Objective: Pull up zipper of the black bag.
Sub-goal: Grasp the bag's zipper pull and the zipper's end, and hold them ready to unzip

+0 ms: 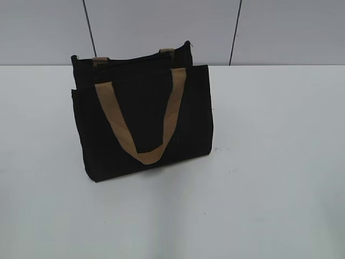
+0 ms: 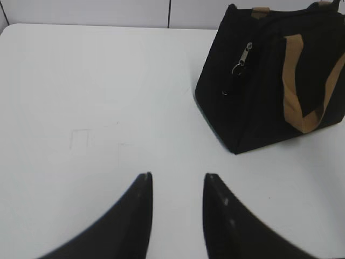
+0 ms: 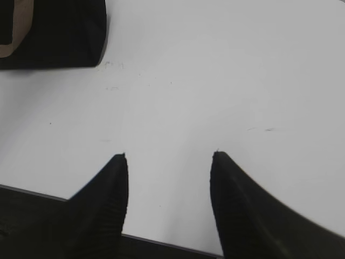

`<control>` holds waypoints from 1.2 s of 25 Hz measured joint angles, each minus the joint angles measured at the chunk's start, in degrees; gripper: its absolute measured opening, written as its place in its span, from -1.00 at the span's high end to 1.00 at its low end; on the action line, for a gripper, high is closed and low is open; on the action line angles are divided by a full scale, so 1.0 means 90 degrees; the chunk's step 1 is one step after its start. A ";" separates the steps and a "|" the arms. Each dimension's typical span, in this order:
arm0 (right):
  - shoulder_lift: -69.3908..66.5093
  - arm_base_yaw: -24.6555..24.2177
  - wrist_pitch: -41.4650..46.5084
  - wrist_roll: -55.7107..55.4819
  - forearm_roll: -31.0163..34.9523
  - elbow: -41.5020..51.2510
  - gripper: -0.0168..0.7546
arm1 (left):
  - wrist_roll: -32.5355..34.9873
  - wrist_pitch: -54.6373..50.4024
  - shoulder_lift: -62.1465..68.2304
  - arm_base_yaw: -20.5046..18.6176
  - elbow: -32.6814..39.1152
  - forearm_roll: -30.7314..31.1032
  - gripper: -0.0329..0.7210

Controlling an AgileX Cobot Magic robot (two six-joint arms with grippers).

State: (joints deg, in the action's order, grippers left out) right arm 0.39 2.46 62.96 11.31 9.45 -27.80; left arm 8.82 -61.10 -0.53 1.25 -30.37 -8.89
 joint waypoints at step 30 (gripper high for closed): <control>0.0000 0.0000 0.0000 -0.0005 0.0000 0.0000 -0.05 | 0.0051 0.0144 0.0640 0.0000 -0.0077 -0.0134 -0.16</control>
State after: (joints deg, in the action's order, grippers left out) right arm 0.39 2.46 62.96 11.27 9.45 -27.80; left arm 9.28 -59.80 5.23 1.25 -31.06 -10.10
